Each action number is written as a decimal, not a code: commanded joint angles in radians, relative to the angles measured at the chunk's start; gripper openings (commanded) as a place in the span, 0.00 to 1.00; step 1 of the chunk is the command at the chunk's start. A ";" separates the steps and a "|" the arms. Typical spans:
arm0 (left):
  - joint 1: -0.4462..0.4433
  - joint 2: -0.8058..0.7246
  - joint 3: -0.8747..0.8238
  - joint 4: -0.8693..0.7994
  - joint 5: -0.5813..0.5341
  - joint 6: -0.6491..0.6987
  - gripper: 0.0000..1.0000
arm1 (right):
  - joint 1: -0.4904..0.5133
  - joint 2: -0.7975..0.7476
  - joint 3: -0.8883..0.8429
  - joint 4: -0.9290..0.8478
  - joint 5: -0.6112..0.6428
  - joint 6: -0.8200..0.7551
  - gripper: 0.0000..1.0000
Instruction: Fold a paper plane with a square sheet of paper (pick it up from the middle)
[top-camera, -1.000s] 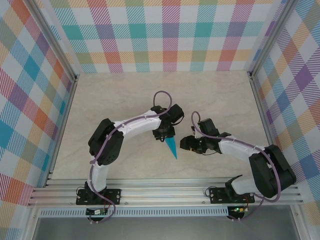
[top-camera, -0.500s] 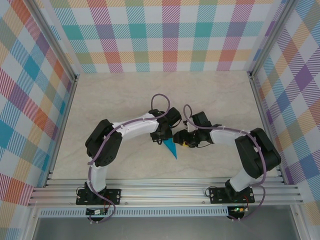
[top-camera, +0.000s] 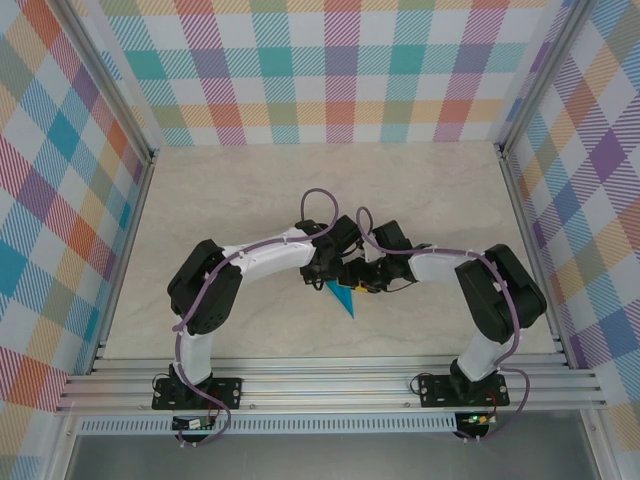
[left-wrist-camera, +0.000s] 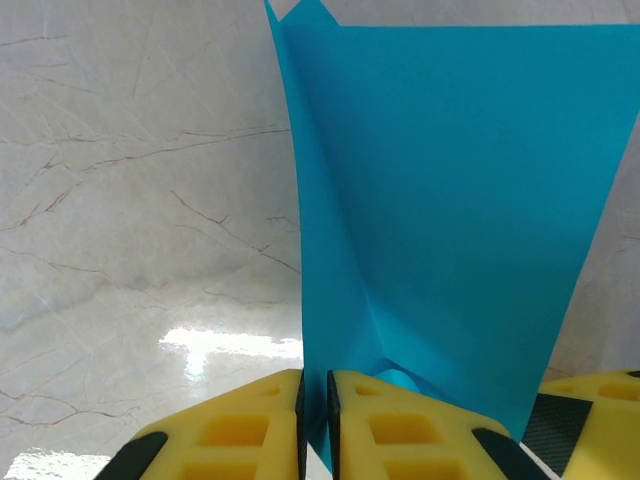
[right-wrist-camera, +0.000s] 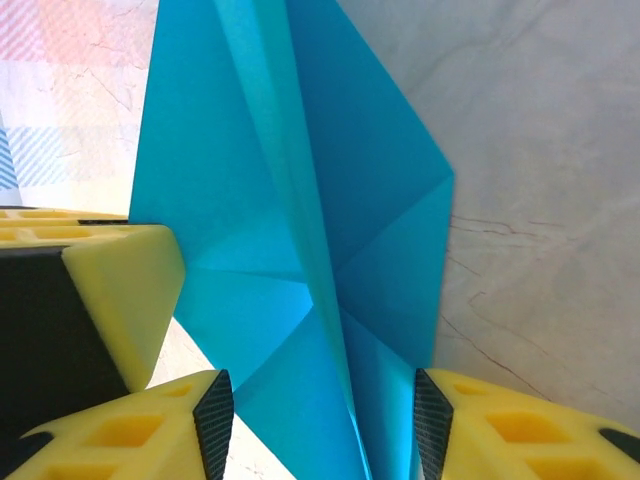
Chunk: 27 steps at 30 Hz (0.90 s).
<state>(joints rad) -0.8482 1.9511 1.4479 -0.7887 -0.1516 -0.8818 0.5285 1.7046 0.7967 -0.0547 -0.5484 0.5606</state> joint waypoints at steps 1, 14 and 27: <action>0.006 -0.041 -0.016 0.003 -0.019 0.005 0.15 | 0.008 0.009 0.013 0.028 -0.039 -0.014 0.52; 0.007 -0.037 -0.014 -0.004 -0.020 0.008 0.15 | 0.010 -0.047 -0.042 0.056 -0.041 -0.015 0.58; 0.007 -0.053 -0.037 0.018 -0.022 -0.001 0.14 | 0.010 -0.051 -0.070 0.118 -0.062 0.009 0.55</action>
<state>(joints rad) -0.8478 1.9385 1.4322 -0.7742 -0.1520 -0.8822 0.5323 1.6520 0.7334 0.0292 -0.5701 0.5690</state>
